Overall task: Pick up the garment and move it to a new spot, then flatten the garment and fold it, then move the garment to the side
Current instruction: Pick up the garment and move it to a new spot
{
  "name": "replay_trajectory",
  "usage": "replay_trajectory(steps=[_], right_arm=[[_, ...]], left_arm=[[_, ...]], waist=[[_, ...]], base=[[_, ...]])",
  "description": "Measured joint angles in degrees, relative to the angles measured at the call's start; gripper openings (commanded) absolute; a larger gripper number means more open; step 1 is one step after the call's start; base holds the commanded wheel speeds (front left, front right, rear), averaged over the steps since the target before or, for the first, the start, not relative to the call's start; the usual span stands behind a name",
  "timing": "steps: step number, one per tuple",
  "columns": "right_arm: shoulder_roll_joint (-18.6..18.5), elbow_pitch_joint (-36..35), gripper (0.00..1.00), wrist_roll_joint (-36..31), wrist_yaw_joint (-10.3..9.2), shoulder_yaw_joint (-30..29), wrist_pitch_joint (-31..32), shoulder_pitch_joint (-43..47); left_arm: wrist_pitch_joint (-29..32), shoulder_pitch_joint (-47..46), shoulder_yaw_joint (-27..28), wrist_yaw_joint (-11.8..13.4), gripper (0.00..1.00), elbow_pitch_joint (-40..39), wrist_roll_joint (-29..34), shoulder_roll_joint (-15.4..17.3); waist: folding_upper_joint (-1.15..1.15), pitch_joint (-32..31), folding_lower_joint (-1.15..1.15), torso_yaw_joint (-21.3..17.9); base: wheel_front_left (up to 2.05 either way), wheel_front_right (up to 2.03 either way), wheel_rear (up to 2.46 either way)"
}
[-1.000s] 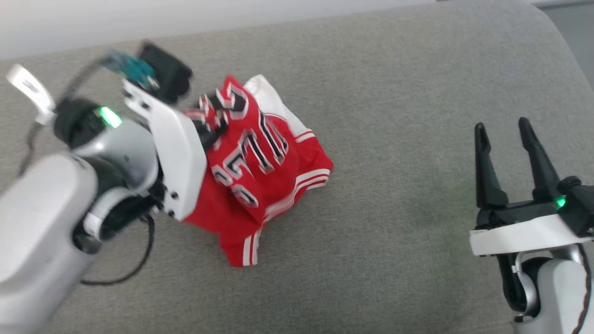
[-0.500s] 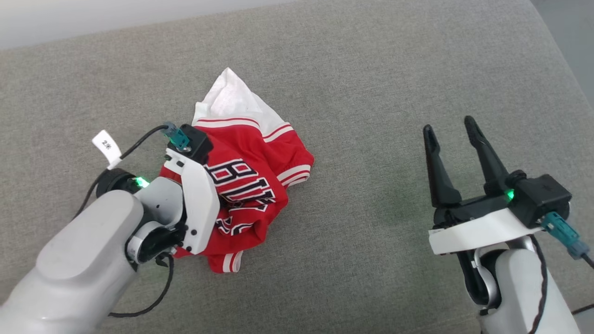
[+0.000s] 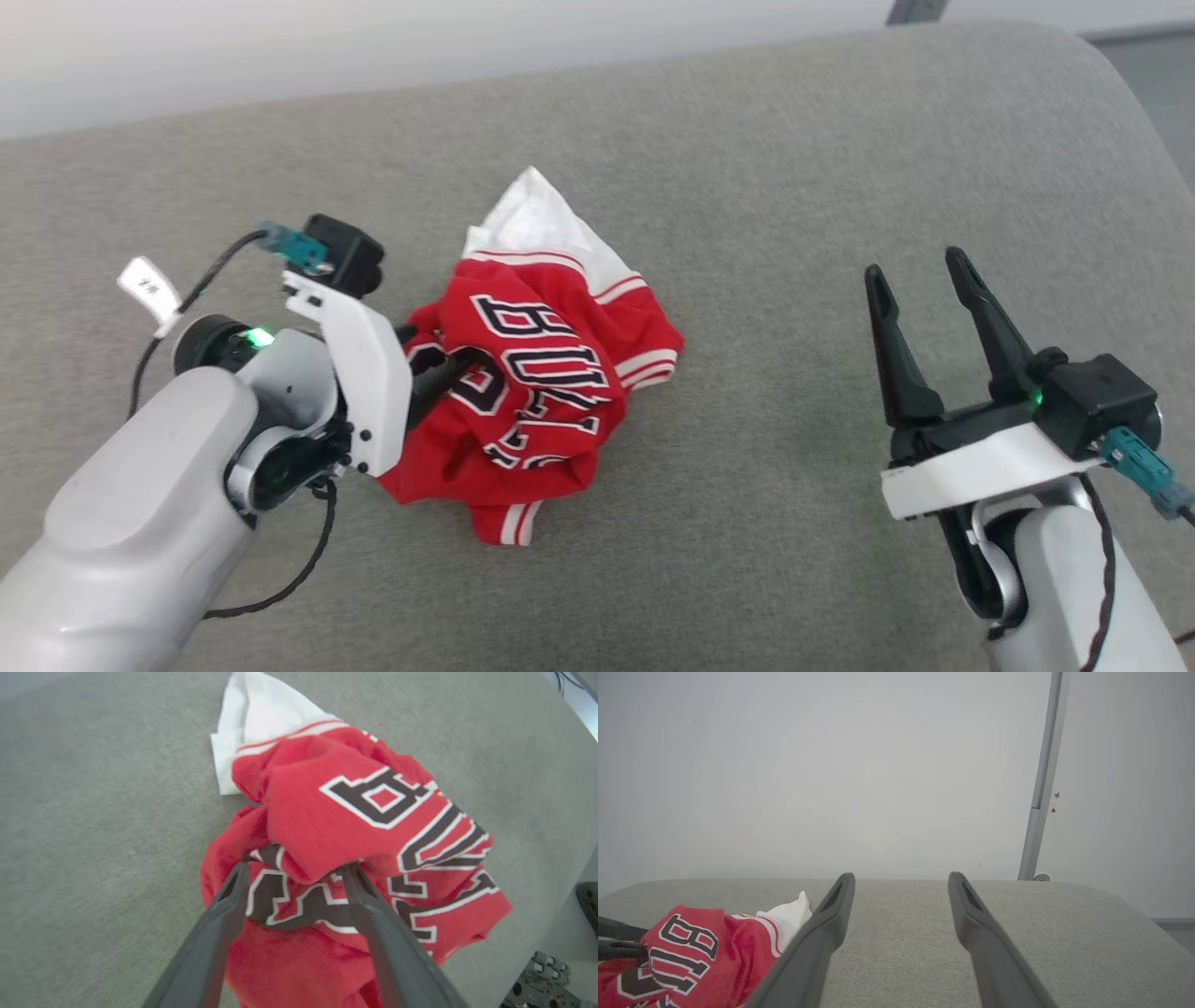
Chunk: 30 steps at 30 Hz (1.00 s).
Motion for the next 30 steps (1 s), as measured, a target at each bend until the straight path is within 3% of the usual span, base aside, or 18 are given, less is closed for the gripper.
replay_trajectory(steps=[11,16,17,21,27,30], right_arm=[[-1.81,0.24,1.00,1.15,0.00,-1.20,1.04,2.66],[-2.35,0.92,1.00,1.65,0.00,-2.04,0.97,4.00],[-2.42,1.43,1.00,1.68,0.00,-2.31,0.82,4.61],[-2.53,2.26,1.00,2.18,0.00,-3.03,0.67,6.55],[-2.55,2.47,1.00,2.56,0.00,-4.09,0.59,8.20],[-2.47,2.42,1.00,2.56,0.00,-4.45,0.59,8.95]], left_arm=[[-16.55,8.47,6.08,1.44,1.00,-8.92,1.04,5.43],[-28.10,14.52,9.84,3.38,1.00,-11.84,2.05,7.34],[-32.76,17.57,11.14,4.49,1.00,-12.54,3.14,8.00],[-40.24,24.16,13.74,6.65,1.00,-13.59,3.14,8.73],[-43.88,33.29,19.73,9.58,1.00,-15.67,2.99,9.09],[-44.11,37.63,24.25,10.76,1.00,-17.40,3.77,7.66]], waist=[[0.00,-5.31,0.00,4.86],[0.00,-7.80,0.00,7.05],[0.00,-8.84,0.00,7.76],[0.00,-11.01,0.00,9.04],[0.00,-13.20,0.00,10.34],[0.00,-13.59,0.00,10.66]], base=[[0.00,0.00,0.00],[0.00,0.00,0.00],[0.00,0.00,0.00],[0.00,0.00,0.00],[0.00,0.00,0.00],[0.00,0.00,0.00]])
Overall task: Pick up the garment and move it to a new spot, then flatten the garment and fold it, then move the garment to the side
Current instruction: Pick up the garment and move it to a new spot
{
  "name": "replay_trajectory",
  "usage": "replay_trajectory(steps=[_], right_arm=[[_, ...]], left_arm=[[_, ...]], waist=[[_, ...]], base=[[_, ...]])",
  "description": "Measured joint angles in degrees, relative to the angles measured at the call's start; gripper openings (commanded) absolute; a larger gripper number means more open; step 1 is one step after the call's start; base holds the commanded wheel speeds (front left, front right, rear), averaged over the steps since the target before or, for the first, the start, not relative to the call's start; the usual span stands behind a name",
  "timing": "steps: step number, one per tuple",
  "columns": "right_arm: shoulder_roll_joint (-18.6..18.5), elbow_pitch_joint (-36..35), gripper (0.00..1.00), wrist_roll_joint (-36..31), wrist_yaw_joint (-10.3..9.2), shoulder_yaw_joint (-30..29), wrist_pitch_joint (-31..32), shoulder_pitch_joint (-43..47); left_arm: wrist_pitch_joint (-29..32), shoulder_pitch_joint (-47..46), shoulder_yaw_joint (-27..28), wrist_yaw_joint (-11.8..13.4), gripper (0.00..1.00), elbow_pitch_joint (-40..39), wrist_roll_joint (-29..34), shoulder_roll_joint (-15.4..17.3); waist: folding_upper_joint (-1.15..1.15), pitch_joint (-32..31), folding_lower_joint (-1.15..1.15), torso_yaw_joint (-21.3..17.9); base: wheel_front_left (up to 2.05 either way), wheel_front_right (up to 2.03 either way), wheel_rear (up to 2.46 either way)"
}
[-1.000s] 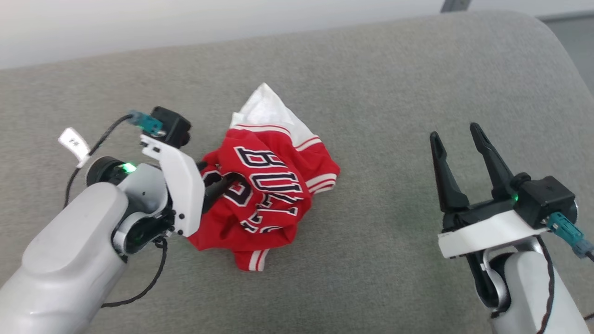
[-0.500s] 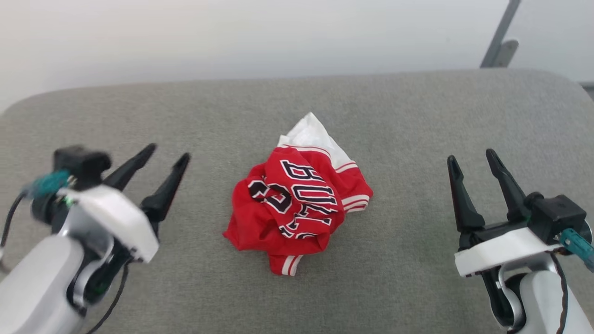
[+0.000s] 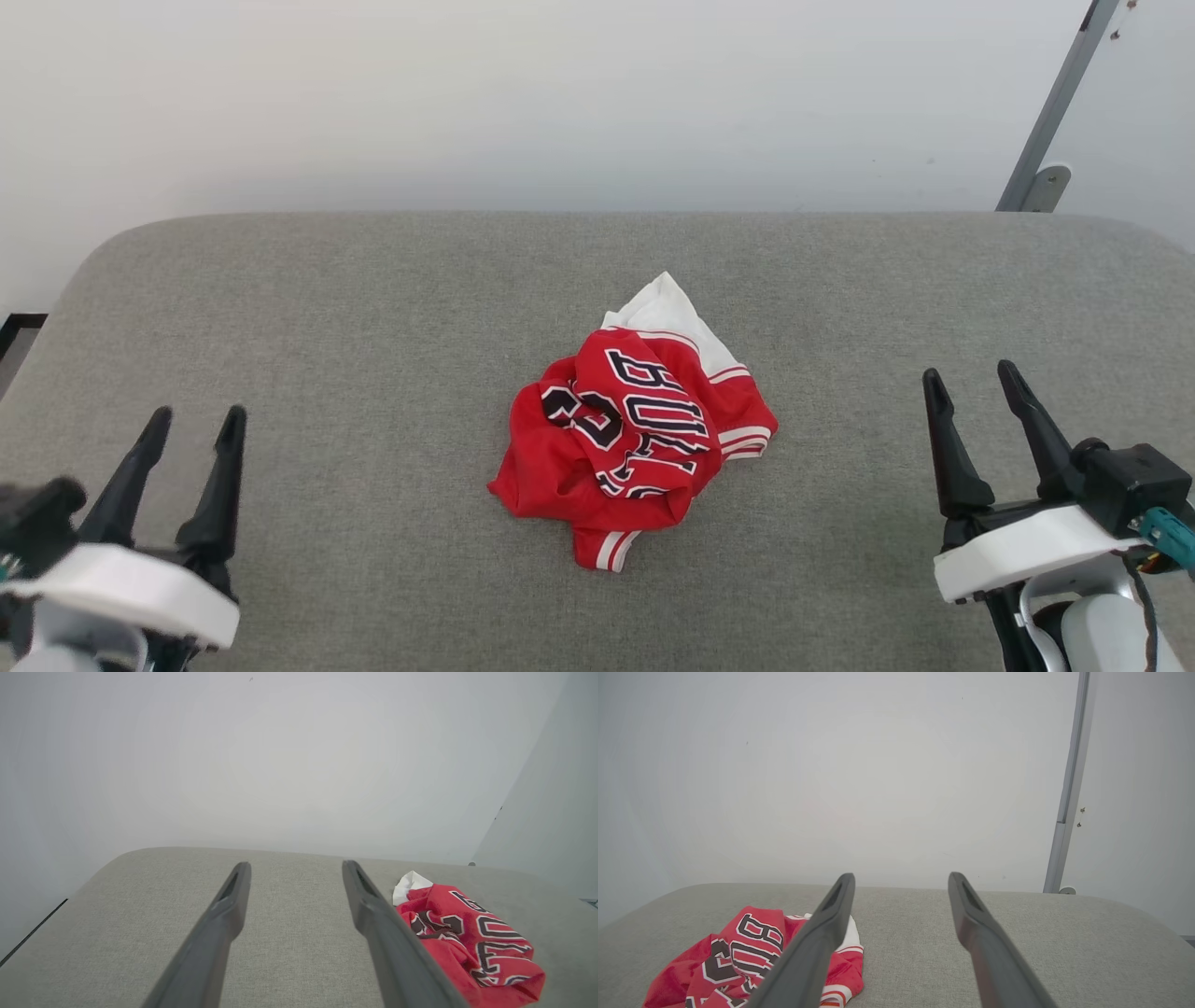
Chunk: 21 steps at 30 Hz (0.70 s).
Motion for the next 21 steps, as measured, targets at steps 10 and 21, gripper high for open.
replay_trajectory(steps=[10,21], right_arm=[[0.47,-0.52,1.00,-0.29,0.00,-1.52,0.04,1.28],[1.44,-1.02,1.00,-0.54,0.00,-2.31,0.11,2.27]], left_arm=[[-0.07,12.47,14.29,-4.10,1.00,-1.98,7.44,-9.05],[-0.07,16.68,22.92,-11.13,1.00,-0.36,15.39,-17.89]], waist=[[0.00,-0.18,0.00,0.79],[0.00,0.27,0.00,1.48]], base=[[0.00,0.00,0.00],[0.00,0.00,0.00]])
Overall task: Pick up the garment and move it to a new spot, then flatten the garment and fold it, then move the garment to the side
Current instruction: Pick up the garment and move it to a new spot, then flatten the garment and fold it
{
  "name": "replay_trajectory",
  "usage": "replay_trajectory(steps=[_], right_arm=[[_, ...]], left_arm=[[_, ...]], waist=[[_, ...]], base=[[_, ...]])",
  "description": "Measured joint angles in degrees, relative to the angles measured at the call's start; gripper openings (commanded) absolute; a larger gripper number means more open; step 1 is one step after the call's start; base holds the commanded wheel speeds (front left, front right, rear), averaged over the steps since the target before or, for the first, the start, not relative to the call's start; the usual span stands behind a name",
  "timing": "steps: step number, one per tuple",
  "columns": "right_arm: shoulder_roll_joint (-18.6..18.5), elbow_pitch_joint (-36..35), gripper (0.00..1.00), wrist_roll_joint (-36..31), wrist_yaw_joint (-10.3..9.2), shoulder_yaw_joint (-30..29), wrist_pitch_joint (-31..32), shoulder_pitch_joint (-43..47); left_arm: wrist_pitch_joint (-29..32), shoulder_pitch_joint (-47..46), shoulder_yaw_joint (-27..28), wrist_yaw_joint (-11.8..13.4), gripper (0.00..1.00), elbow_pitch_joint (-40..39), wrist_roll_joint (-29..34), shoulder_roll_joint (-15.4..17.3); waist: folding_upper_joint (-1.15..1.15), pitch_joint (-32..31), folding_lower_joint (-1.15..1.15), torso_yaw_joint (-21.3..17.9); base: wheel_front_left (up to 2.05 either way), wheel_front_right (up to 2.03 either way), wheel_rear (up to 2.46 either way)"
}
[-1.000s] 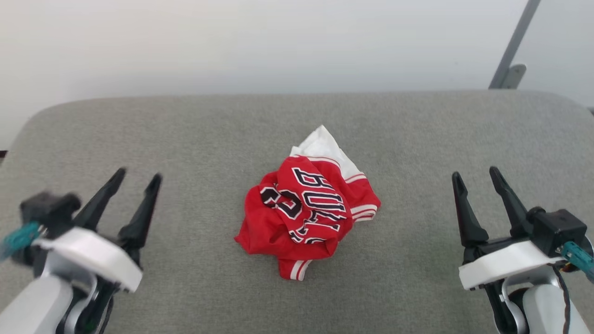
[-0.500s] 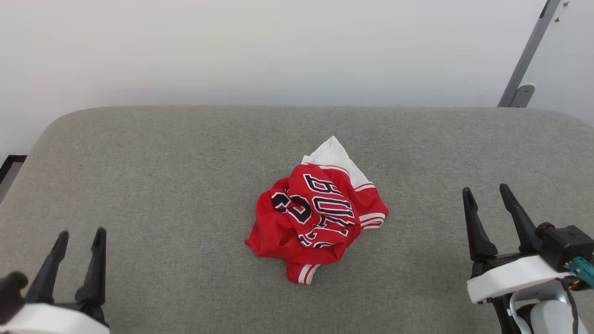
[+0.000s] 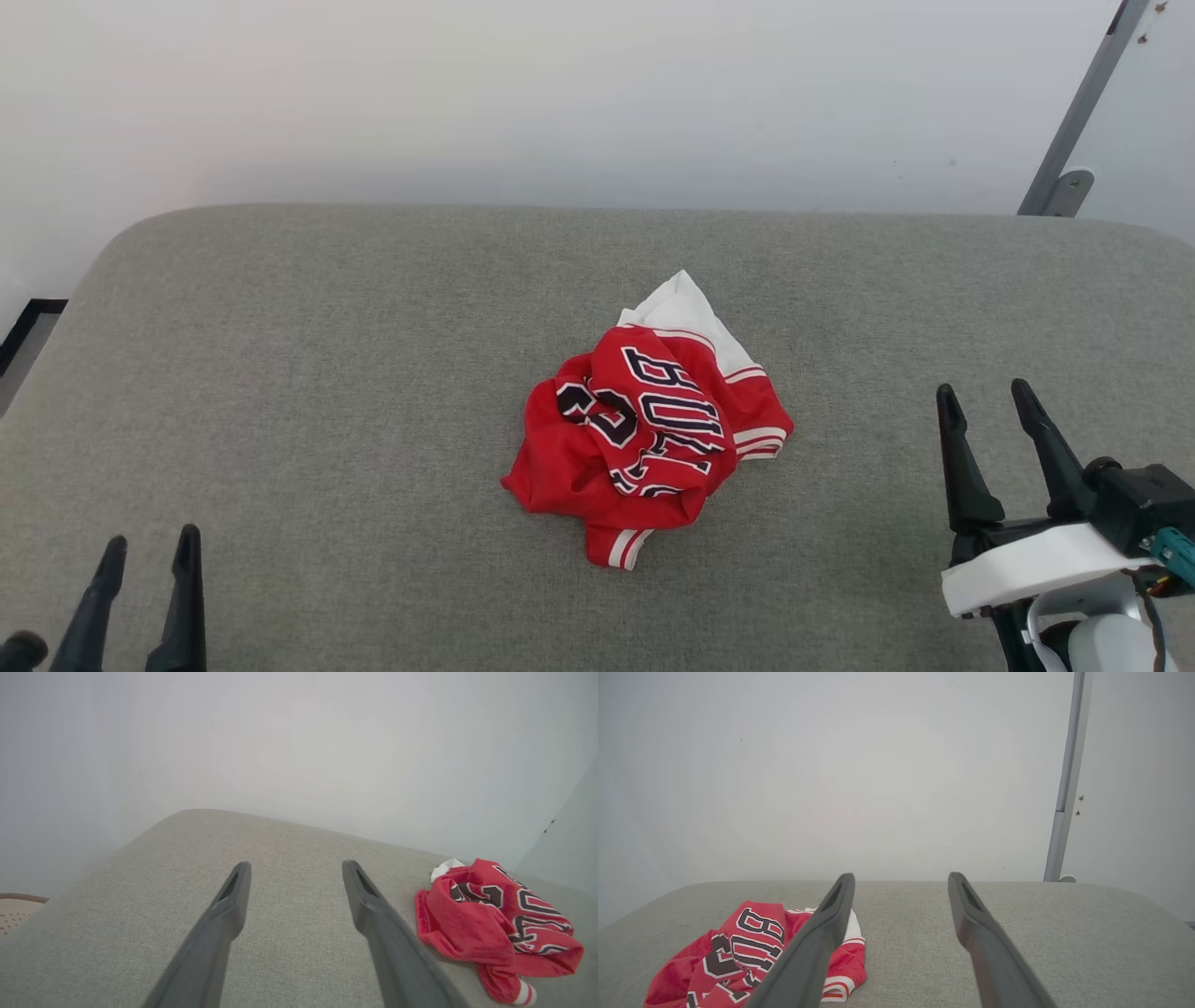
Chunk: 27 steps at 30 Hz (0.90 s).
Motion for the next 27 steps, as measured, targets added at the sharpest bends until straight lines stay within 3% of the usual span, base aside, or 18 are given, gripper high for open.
replay_trajectory(steps=[9,21,27], right_arm=[[0.29,-0.29,1.00,-0.05,0.00,-0.27,0.00,0.07],[-0.27,-0.01,1.00,0.58,0.00,1.57,1.14,-0.39],[-3.31,1.30,1.00,0.25,0.00,5.24,4.24,-4.82]], left_arm=[[0.00,0.02,2.15,-1.38,1.00,0.15,3.07,-3.79],[0.00,-0.03,0.74,-1.49,1.00,-1.82,2.87,-3.60],[0.00,-0.85,-0.03,-1.49,1.00,-2.71,2.52,-4.09]], waist=[[0.00,0.22,0.00,0.22],[0.00,0.66,0.00,0.75],[0.00,2.07,0.00,1.95]], base=[[0.00,0.00,0.00],[0.00,0.00,0.00],[0.00,0.00,0.00]])
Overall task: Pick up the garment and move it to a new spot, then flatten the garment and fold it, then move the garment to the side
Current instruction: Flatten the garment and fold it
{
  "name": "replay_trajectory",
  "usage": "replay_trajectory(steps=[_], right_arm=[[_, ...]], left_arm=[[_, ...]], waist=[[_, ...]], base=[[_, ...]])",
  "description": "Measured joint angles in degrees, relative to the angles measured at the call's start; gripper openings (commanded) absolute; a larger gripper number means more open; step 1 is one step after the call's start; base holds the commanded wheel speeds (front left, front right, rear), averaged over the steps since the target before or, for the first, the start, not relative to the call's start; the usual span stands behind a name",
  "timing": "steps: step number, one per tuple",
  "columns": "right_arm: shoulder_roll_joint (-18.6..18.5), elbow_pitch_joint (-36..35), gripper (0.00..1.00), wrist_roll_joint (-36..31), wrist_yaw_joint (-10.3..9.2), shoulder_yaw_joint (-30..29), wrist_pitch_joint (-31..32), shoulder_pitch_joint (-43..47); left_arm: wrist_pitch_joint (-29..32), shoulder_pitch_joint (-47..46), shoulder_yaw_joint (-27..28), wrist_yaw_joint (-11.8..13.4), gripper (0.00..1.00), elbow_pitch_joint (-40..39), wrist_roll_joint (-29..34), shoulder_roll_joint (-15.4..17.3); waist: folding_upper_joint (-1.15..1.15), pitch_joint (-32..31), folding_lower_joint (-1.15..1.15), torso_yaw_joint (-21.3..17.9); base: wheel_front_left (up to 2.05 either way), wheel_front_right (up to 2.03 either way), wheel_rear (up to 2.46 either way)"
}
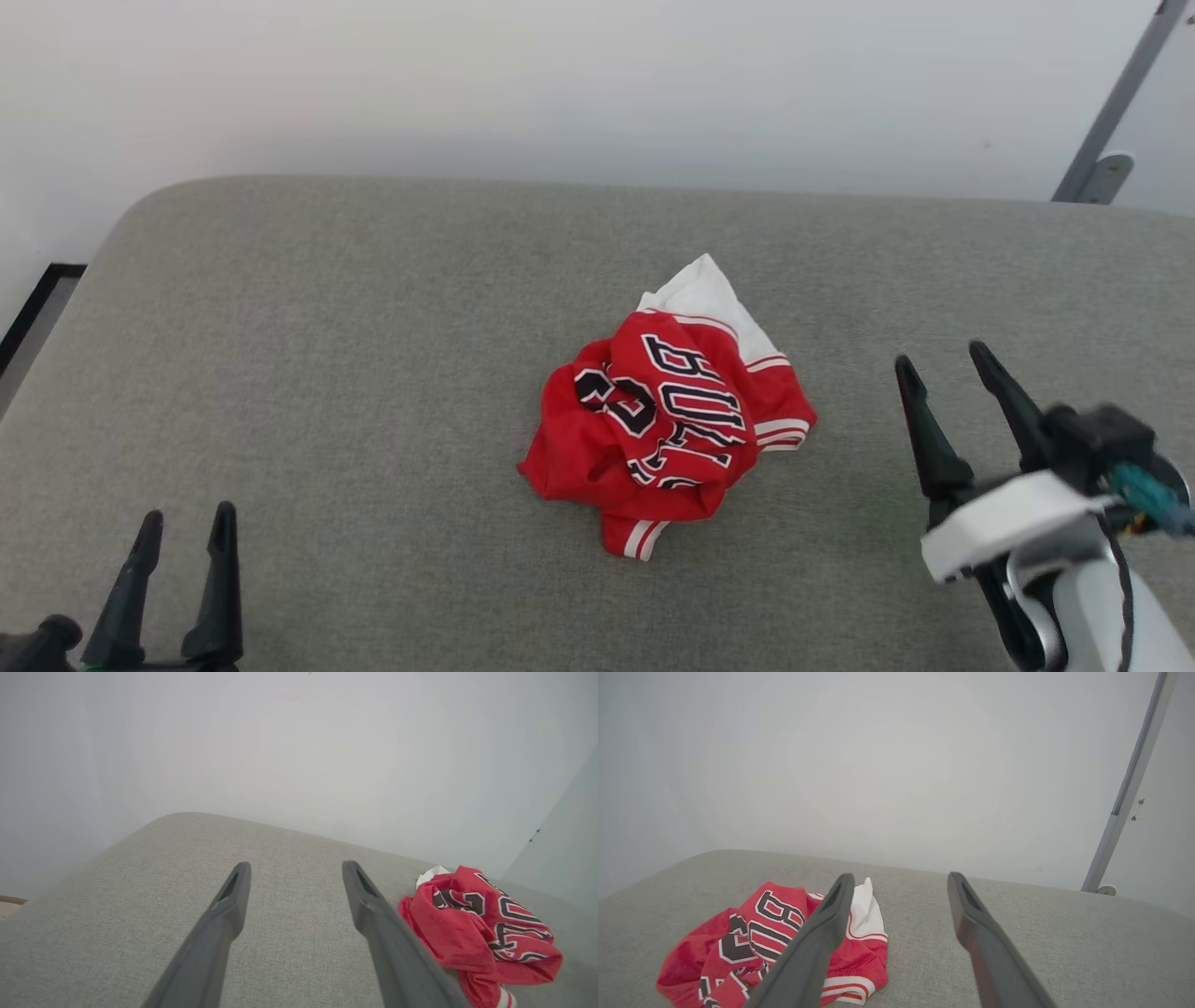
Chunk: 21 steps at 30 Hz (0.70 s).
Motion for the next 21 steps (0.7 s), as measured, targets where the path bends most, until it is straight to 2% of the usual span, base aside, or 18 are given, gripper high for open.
replay_trajectory(steps=[11,21], right_arm=[[-4.92,7.86,1.00,1.15,0.01,6.21,9.17,-13.03],[-10.23,19.65,1.00,5.44,0.01,12.61,18.94,-26.85]], left_arm=[[-0.01,-3.71,-4.50,-0.01,1.00,-0.03,-1.04,-0.04],[-0.02,-9.03,-11.01,-0.01,1.00,1.90,-3.11,0.44]], waist=[[0.00,3.63,0.00,3.99],[0.00,8.35,0.00,10.60]], base=[[0.00,0.00,0.00],[0.00,0.00,0.00]])
